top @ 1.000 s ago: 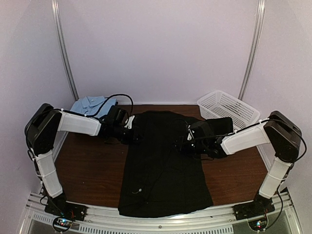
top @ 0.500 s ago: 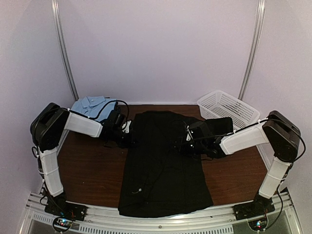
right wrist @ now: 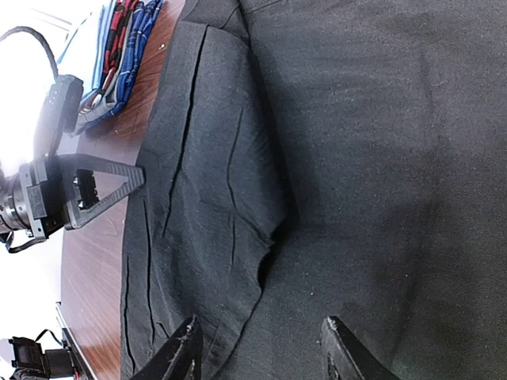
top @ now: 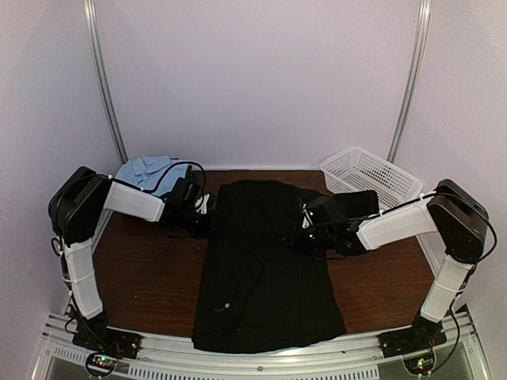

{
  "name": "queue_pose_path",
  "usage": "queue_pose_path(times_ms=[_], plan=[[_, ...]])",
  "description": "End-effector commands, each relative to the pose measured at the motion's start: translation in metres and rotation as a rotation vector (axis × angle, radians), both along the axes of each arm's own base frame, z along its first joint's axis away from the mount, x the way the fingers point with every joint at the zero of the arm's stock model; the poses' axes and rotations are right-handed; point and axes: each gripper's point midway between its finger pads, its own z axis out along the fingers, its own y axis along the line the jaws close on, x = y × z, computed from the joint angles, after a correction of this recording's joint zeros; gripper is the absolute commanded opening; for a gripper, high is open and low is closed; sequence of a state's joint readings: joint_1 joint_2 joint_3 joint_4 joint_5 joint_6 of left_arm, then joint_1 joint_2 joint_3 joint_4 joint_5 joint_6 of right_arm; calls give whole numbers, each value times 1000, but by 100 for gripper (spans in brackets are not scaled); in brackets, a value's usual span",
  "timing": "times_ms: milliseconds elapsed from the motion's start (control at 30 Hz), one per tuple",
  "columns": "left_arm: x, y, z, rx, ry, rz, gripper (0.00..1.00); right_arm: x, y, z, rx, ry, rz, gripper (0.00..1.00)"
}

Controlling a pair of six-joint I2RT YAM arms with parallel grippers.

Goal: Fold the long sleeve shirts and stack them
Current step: Adjust the 1/3-folded shirt at the center of the board.

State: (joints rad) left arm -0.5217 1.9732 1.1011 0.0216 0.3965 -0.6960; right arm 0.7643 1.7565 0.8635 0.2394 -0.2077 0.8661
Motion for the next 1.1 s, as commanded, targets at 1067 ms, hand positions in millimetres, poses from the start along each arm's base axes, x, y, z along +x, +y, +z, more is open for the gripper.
queue_pose_path(times_ms=[1067], plan=[[-63, -22, 44, -39, 6, -130, 23, 64, 110, 22, 42, -114, 231, 34]])
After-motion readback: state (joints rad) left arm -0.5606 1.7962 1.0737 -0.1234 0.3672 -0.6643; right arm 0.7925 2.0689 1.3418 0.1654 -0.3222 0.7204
